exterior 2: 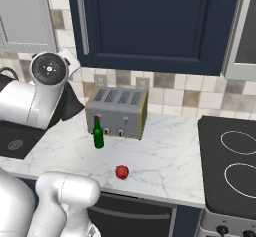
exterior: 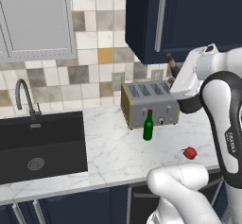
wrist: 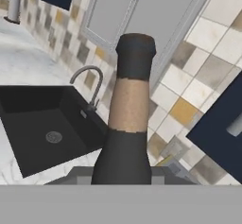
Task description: Place the liquor and beer on the top shelf of the fridge to keep them out of children's reach, and place the bell pepper on lower shelves for easy access.
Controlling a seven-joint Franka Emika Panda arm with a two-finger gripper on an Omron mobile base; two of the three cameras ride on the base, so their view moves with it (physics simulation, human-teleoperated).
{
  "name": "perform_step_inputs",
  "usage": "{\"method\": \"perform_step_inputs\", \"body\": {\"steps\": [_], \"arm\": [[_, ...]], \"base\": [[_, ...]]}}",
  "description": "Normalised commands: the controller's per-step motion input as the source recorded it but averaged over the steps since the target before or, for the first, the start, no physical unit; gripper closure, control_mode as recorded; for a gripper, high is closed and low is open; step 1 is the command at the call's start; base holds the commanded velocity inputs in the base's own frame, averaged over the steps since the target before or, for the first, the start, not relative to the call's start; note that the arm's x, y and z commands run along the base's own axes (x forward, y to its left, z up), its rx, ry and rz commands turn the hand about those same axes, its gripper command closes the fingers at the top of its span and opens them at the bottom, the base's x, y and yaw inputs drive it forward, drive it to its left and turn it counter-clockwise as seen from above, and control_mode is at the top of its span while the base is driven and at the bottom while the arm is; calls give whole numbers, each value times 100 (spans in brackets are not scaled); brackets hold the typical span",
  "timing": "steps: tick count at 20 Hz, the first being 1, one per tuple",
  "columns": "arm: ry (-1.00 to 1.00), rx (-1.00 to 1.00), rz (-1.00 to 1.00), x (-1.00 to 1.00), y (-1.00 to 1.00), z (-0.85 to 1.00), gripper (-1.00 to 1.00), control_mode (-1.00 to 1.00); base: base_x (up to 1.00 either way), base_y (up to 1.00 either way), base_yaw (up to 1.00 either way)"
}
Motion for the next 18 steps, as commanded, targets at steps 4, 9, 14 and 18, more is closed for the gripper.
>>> {"method": "perform_step_inputs", "body": {"steps": [4, 9, 14, 18], "arm": [[0, 0, 0, 0, 0, 0, 100, 100], [0, 0, 0, 0, 0, 0, 100, 100], [0, 0, 0, 0, 0, 0, 100, 100], [0, 0, 0, 0, 0, 0, 100, 100]], "base": [[-1, 0, 0], [-57, -11, -4], [-97, -22, -10], [-81, -18, -12]]}}
